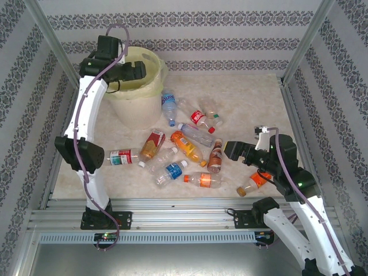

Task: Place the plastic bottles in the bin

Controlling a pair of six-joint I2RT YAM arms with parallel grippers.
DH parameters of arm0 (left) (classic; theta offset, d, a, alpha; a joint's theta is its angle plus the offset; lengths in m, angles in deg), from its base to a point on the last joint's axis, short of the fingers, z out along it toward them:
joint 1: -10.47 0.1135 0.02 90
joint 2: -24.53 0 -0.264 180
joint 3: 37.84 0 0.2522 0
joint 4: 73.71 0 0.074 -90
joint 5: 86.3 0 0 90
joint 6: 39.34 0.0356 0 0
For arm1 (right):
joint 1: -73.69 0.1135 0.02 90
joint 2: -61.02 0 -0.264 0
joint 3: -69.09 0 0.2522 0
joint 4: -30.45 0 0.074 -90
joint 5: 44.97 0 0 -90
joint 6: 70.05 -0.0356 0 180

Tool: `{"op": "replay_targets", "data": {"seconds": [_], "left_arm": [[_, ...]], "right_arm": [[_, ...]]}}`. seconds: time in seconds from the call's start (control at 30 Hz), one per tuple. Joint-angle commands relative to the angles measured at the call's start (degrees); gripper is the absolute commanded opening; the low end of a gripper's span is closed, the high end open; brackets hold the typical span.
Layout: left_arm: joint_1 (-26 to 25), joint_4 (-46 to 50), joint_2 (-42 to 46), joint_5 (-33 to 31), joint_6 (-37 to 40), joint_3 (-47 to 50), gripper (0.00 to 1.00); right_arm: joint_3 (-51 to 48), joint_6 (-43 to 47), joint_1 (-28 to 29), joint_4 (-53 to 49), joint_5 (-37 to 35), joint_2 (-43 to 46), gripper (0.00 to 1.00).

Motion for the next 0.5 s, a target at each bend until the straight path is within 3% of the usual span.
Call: {"op": "replay_targets", "data": {"seconds": [0.0,0.23,0.47], "left_arm": [[0.96,-0.90,5.49,2.33,0.95,-1.60,1.00],[0.54,-7.44,16.41,10.40,2.33,8.07,1.00],[-3.90,-25.37,32.97,23.64,-2.07,34.34,1.00]], "right_arm": [[-1.19,0.62,0.65,-1.77,-2.20,-0.52,0.98],[-1.45,-0.45,0.76,-7.45,-7.19,-3.36,0.98],[-1.20,-4.79,0.78,-14.48,-15.29,-5.36,0.98]]}}
